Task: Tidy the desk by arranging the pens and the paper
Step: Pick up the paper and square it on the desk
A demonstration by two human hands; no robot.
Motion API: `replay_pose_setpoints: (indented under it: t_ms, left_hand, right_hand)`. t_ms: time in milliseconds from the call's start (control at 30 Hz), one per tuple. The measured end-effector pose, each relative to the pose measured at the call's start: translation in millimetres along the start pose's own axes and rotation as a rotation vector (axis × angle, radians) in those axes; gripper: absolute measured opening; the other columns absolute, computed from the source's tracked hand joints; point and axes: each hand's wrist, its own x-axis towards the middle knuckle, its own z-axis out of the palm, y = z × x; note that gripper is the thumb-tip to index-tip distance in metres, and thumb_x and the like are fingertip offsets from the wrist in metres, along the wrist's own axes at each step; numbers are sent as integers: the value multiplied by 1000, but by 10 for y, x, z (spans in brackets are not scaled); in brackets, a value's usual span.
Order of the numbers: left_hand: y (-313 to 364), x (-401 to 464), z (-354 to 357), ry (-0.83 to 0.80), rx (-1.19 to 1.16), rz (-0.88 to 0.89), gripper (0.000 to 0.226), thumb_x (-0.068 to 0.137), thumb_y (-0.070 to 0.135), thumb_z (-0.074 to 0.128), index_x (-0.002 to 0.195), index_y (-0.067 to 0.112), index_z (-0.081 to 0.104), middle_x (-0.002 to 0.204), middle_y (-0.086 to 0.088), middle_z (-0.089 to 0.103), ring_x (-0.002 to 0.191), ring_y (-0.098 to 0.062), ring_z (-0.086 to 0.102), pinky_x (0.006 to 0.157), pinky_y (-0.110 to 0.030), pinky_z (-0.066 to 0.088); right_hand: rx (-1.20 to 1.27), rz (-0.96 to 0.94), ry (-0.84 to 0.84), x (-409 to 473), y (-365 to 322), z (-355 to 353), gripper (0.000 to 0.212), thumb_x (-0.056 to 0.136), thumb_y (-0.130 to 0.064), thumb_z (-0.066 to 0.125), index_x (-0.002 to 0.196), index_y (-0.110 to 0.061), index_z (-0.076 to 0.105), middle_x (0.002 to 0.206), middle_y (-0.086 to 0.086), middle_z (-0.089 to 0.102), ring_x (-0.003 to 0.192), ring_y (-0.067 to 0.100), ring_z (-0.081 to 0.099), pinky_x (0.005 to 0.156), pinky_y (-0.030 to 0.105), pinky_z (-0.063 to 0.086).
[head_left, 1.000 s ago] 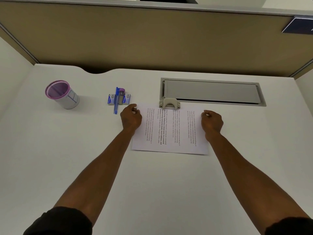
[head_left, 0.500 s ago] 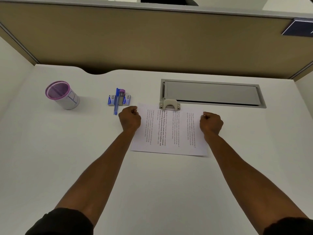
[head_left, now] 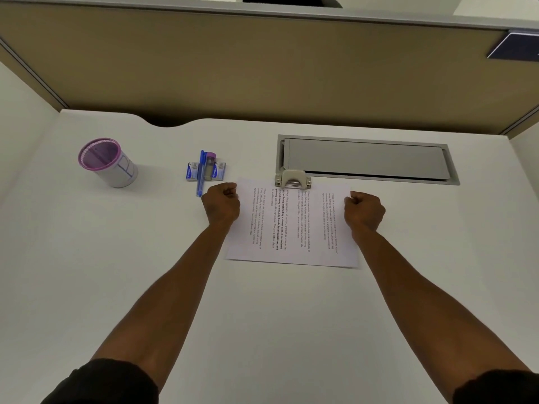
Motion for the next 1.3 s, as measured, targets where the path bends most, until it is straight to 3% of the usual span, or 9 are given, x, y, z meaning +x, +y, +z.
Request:
replay_pose_setpoints:
  t_ms: [333, 433, 467, 567, 733, 833, 933, 1067, 1300]
  left_hand:
    - [-10, -13, 3, -2, 24, 26, 31, 88, 8, 67, 119, 4, 67, 117, -12, 70, 106, -23, 67, 100, -28, 48]
    - [-45, -80, 11, -17, 91, 122, 39, 90, 16, 66, 128, 6, 61, 126, -11, 64, 115, -25, 61, 101, -27, 45]
    - [-69, -116, 22, -36, 147, 194, 43, 92, 20, 64, 132, 8, 57, 133, -11, 59, 123, -25, 56, 107, -31, 42]
    - [-139, -231, 67, -124, 340, 472, 49, 98, 32, 53, 142, 12, 47, 148, -8, 46, 139, -24, 38, 116, -37, 28]
    - [-206, -278, 137, -273, 627, 741, 61, 101, 48, 29, 153, 17, 26, 162, -6, 17, 151, -23, 6, 123, -43, 10]
    - [-251, -259, 177, -357, 758, 762, 69, 98, 57, 18, 156, 20, 5, 164, -3, -2, 151, -20, -9, 123, -42, 0]
    - [-293, -256, 213, -386, 774, 743, 73, 97, 60, 15, 155, 21, -3, 164, -2, -7, 150, -19, -11, 123, -42, -2]
    - [-365, -233, 220, -383, 763, 726, 72, 98, 58, 19, 155, 21, -4, 164, -2, -7, 151, -19, -10, 123, -42, 2]
    - [-403, -233, 243, -380, 744, 711, 73, 96, 62, 12, 155, 22, -5, 164, -2, -7, 150, -18, -11, 123, -40, -1]
  right_hand:
    - [-13, -19, -1, -41, -8, -25, 21, 88, -14, 69, 106, -4, 74, 110, 11, 74, 104, 28, 68, 96, 31, 47]
    - [-53, -89, 10, -46, 17, -24, 15, 85, -18, 67, 71, -12, 68, 69, 4, 65, 64, 20, 60, 76, 33, 48]
    - [-88, -114, 18, -64, 20, -35, 14, 84, -22, 68, 73, -12, 68, 70, 4, 63, 64, 20, 59, 75, 33, 48]
    - [-135, -177, 51, -139, 42, -51, 42, 86, -31, 71, 120, -7, 67, 115, 12, 64, 104, 27, 63, 92, 39, 53]
    - [-187, -580, 13, -232, -72, -27, 35, 91, -23, 63, 124, -9, 66, 121, 12, 63, 114, 28, 57, 95, 37, 47]
    - [-327, -849, -163, -215, -285, 68, 38, 96, -22, 58, 131, -8, 61, 137, 13, 58, 130, 31, 50, 109, 44, 40]
    - [-506, -1011, -375, -185, -508, 185, 46, 100, -25, 51, 143, -9, 47, 153, 11, 42, 143, 30, 36, 117, 46, 26]
    - [-645, -1054, -490, -94, -596, 334, 52, 100, -19, 50, 150, -13, 36, 159, 6, 31, 147, 24, 28, 119, 39, 22]
    - [-639, -1010, -503, -23, -537, 424, 62, 94, -7, 55, 151, -17, 33, 161, 1, 27, 149, 18, 24, 118, 35, 21]
